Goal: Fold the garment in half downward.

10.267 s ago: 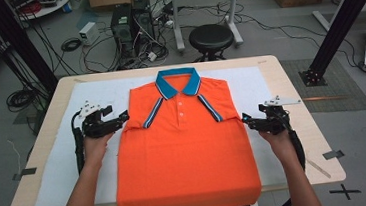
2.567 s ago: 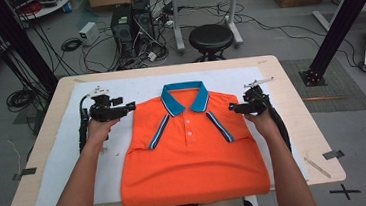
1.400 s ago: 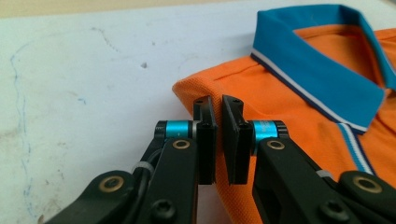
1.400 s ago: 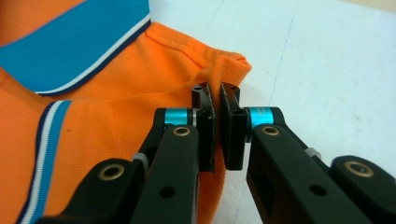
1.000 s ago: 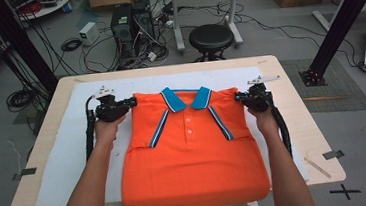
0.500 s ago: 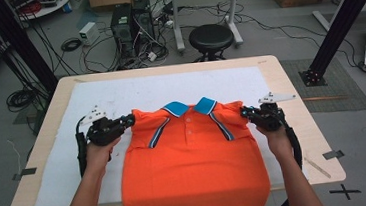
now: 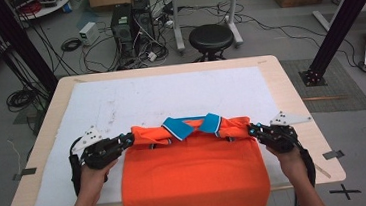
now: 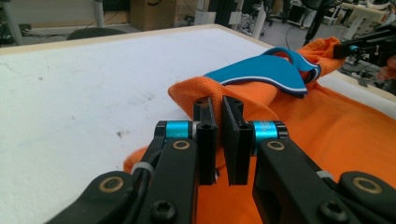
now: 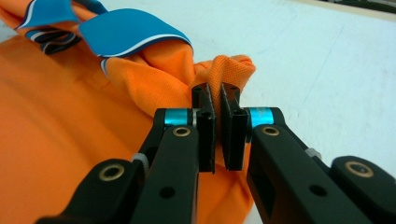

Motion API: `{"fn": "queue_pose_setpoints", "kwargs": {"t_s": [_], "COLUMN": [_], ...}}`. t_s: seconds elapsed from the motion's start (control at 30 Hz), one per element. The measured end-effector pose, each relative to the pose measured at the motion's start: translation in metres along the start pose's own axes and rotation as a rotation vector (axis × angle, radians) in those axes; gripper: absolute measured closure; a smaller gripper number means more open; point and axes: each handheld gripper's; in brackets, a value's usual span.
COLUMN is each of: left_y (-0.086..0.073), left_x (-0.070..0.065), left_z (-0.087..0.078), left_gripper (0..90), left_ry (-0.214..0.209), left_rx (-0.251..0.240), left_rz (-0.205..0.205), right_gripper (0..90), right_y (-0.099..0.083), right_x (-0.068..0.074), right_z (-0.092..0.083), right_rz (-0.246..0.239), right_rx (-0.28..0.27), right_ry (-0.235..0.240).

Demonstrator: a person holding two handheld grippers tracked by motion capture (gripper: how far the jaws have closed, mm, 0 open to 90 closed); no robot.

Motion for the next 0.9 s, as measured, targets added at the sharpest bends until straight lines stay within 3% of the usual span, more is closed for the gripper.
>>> {"fn": "queue_pose_setpoints", "kwargs": {"t_s": [0.23, 0.43, 0.7, 0.9], "left_y": [-0.022, -0.03, -0.042, -0.056], "left_x": [-0.016, -0.032, -0.047, -0.06], "left_z": [-0.016, -0.027, -0.044, -0.051], "left_gripper": [84.3, 84.2, 84.2, 84.1], "left_ry": [-0.021, -0.035, -0.045, -0.063], "left_rx": [0.031, 0.043, 0.066, 0.102], "left_rz": [0.017, 0.046, 0.039, 0.03], "right_gripper": [86.9, 86.9, 86.9, 86.2], "right_y": [-0.022, -0.033, -0.051, -0.065], "right_x": [0.008, 0.018, 0.025, 0.033], "right_z": [-0.014, -0.03, -0.054, -0.064], "right_rz": [-0.004, -0.012, 0.004, -0.017], "right_rx": [0.005, -0.006, -0.01, 0.02], "right_ry": [0.025, 0.034, 0.048, 0.063]}}
Point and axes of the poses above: each handheld gripper's, and its own axes: z roughly forward along the jaws, y roughly out of its top, x roughly to its left, and after that the axes turned 9 degrees about -y, right-handed
